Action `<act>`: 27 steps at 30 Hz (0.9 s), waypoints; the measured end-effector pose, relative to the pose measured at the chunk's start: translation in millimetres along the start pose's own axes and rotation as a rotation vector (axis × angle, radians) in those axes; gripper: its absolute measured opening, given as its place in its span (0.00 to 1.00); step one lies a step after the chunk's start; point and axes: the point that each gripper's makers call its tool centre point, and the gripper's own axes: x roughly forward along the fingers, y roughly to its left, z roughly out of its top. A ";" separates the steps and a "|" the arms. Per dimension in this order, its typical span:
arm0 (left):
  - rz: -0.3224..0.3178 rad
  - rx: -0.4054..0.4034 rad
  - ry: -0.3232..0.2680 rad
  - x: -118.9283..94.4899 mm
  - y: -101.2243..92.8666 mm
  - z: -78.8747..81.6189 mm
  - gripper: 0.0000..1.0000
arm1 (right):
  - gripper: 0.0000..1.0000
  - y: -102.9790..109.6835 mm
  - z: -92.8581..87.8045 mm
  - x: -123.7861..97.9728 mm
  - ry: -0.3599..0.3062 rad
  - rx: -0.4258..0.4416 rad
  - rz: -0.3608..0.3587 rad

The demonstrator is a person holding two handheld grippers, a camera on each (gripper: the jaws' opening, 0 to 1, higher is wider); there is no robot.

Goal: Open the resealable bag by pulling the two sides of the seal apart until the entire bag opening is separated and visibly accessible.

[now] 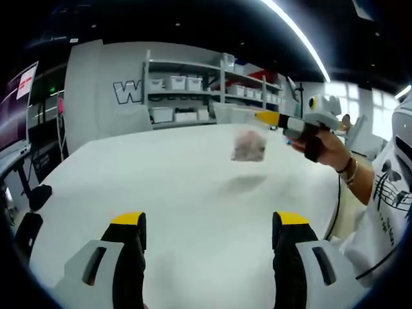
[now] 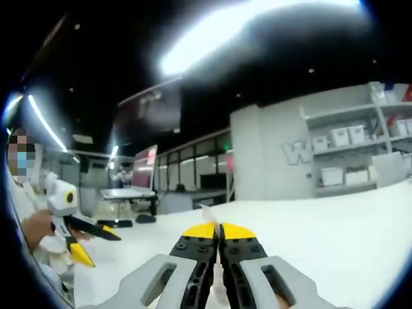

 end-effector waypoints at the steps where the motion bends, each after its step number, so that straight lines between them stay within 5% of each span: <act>1: 0.000 0.000 0.000 0.1 -0.1 -0.2 0.79 | 0.00 -0.3 0.3 -0.7 -0.001 0.001 0.000; 27: -0.013 0.004 0.004 1.4 -2.3 -2.5 0.77 | 0.00 25.9 6.2 -18.3 -0.017 0.016 0.044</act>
